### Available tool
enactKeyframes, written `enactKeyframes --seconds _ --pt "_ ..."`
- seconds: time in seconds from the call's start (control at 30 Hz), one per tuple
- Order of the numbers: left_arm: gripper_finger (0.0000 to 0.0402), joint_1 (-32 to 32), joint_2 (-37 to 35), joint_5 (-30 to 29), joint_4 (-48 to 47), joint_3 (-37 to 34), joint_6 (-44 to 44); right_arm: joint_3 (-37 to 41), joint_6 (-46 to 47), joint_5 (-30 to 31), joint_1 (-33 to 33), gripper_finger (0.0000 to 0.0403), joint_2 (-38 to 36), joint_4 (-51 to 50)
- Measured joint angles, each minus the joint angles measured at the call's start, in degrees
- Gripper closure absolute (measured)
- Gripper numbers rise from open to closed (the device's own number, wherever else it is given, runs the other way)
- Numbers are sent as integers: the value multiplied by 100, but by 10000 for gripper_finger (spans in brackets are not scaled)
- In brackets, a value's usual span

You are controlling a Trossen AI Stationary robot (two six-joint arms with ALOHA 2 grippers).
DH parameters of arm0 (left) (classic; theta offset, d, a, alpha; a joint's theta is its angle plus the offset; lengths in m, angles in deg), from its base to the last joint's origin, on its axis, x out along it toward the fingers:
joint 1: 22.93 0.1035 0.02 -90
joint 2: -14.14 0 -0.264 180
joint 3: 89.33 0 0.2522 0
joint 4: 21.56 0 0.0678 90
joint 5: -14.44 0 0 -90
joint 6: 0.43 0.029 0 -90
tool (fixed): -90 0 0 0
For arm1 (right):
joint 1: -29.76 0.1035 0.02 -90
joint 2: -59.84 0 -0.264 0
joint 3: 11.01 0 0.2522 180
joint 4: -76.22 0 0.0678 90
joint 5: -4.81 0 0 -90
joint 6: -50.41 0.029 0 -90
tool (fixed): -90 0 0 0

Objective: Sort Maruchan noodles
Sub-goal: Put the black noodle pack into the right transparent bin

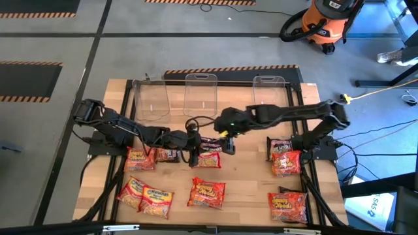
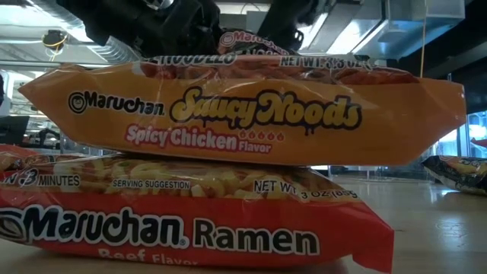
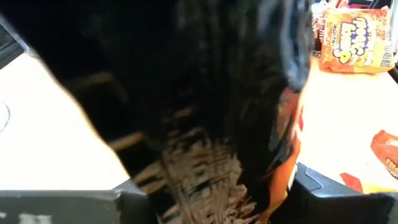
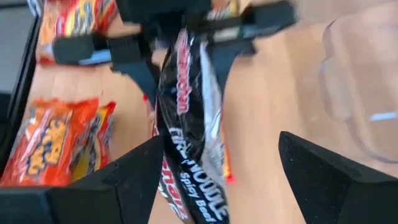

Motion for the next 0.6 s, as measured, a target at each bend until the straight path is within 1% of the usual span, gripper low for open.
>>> enactKeyframes --seconds 0.07,0.17,0.5,0.6 --pt "238 -2 0 0 -7 0 0 -47 0 -235 -1 110 157 -33" --pt "237 -1 0 -1 13 0 0 -58 -6 -415 5 110 302 -20" --pt "236 11 0 -78 22 0 -2 -60 -141 -415 14 110 617 122" --pt "236 11 0 -134 34 0 -4 -60 -157 -408 14 123 610 179"
